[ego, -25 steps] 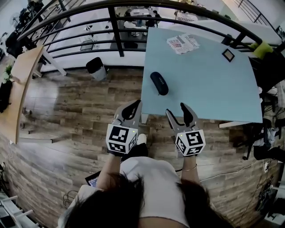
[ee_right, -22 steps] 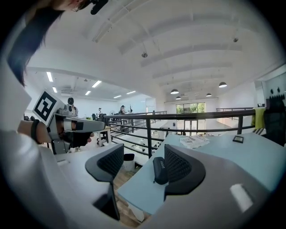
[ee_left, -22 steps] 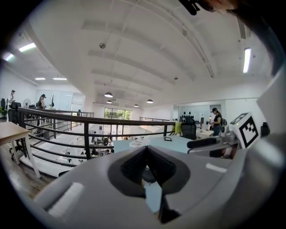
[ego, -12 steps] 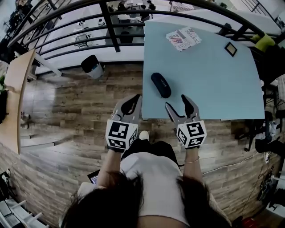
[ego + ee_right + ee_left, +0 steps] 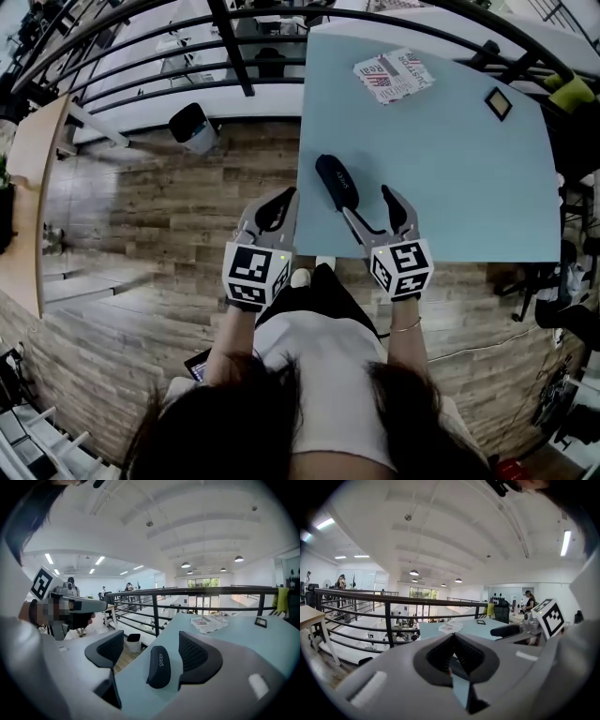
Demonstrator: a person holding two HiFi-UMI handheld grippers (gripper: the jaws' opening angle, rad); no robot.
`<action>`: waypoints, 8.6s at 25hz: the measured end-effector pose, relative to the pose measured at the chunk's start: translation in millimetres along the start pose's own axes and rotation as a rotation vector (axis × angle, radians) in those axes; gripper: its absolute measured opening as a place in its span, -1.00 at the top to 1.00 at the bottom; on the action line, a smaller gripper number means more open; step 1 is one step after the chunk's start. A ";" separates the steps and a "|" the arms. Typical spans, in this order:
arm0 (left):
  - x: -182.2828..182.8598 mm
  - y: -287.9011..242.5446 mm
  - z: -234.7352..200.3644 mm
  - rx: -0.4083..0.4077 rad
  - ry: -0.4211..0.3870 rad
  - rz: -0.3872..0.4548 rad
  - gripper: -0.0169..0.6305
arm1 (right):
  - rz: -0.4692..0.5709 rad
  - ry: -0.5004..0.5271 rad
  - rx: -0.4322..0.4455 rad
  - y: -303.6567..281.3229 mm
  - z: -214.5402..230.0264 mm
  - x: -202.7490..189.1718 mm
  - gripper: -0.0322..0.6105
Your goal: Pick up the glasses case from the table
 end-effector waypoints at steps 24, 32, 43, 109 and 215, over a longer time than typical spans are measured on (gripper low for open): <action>33.6 -76.1 -26.7 0.066 0.012 0.029 0.77 | -0.040 0.040 0.117 -69.5 37.2 29.1 -0.27; 27.4 -82.0 -29.8 0.051 0.008 0.014 0.77 | -0.076 0.015 0.101 -75.5 46.2 20.1 -0.27; 5.9 -87.9 -31.1 0.052 0.034 -0.025 0.77 | -0.189 0.020 0.145 -99.2 34.8 -18.6 -0.27; -68.6 -117.5 -42.7 0.027 0.146 -0.127 0.77 | -0.521 0.029 0.061 -180.1 26.8 -137.4 -0.21; 51.1 -63.7 -53.7 0.109 -0.001 0.086 0.77 | 0.181 0.009 -0.064 -12.3 96.5 76.0 -0.18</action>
Point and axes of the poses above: the fingertips, and each gripper's own axes: y backward along the fingers, z to its right, x out of its top, the point moved 3 cm from there along y, backward along the fingers, and after that the axes turned 4 degrees about -z, right-handed, at the moved point
